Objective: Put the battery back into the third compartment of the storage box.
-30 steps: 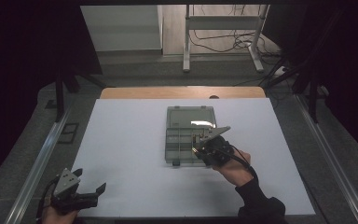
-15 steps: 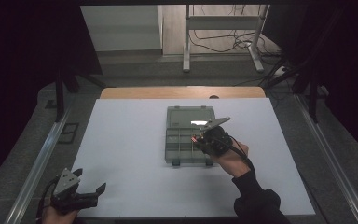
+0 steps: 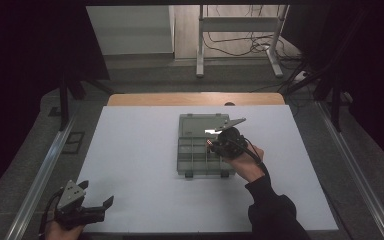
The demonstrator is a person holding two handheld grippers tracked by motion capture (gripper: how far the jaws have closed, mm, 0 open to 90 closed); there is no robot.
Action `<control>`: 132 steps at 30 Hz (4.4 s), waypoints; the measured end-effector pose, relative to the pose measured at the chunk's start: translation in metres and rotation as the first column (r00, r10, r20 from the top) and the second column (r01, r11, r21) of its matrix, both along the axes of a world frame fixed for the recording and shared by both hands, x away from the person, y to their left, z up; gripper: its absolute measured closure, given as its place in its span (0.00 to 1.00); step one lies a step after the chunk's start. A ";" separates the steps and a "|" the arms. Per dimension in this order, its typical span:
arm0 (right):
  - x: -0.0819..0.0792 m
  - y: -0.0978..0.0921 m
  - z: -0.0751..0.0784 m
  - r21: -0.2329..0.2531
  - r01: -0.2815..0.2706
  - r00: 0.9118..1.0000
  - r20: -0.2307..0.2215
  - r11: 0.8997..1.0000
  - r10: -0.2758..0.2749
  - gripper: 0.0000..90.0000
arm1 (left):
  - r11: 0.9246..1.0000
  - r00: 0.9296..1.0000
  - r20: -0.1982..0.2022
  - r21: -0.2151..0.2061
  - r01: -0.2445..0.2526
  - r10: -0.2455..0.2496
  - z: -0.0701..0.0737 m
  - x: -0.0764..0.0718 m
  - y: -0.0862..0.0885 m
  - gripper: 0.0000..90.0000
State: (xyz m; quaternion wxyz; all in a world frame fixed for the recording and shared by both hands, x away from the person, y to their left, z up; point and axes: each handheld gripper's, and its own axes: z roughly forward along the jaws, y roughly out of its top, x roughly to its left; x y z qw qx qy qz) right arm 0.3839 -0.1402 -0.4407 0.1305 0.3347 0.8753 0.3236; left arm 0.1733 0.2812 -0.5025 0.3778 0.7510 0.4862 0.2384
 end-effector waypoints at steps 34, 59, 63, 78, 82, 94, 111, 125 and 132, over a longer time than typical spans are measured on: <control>0.018 -0.005 -0.013 -0.012 0.038 0.999 0.012 0.999 -0.038 0.45 | 1.000 1.000 0.001 -0.002 0.002 -0.002 0.000 0.000 0.000 0.03; -0.027 -0.023 0.004 0.061 -0.048 0.998 0.039 0.997 0.046 0.09 | 1.000 1.000 0.001 -0.002 0.000 0.000 0.000 -0.001 0.001 0.03; -0.035 -0.026 0.002 0.050 -0.051 0.998 0.041 0.997 0.049 0.07 | 1.000 1.000 0.001 -0.001 0.001 -0.001 0.000 -0.001 0.000 0.03; -0.063 -0.039 -0.003 0.031 -0.050 0.997 0.068 0.998 0.048 0.01 | 1.000 1.000 0.003 -0.004 0.000 0.000 0.000 -0.001 0.001 0.03; -0.070 -0.043 -0.003 0.037 -0.046 0.996 0.080 0.998 0.043 0.01 | 1.000 1.000 0.003 -0.004 -0.001 0.001 0.000 -0.001 0.001 0.03; -0.092 -0.064 -0.007 0.055 -0.011 0.995 0.104 0.998 0.005 0.00 | 1.000 1.000 0.005 -0.003 -0.002 0.002 0.000 -0.002 0.000 0.03; -0.118 -0.099 -0.008 0.084 0.043 0.990 0.128 0.996 -0.054 0.00 | 1.000 1.000 0.006 -0.004 -0.004 0.004 0.000 -0.002 0.001 0.03; -0.135 -0.123 -0.008 0.084 0.098 0.984 0.141 0.992 -0.109 0.00 | 1.000 1.000 0.005 -0.005 -0.006 0.006 0.001 -0.002 0.001 0.03; -0.141 -0.134 -0.011 0.067 0.128 0.980 0.147 0.989 -0.137 0.00 | 1.000 1.000 0.007 -0.006 -0.007 0.007 0.000 -0.002 0.001 0.03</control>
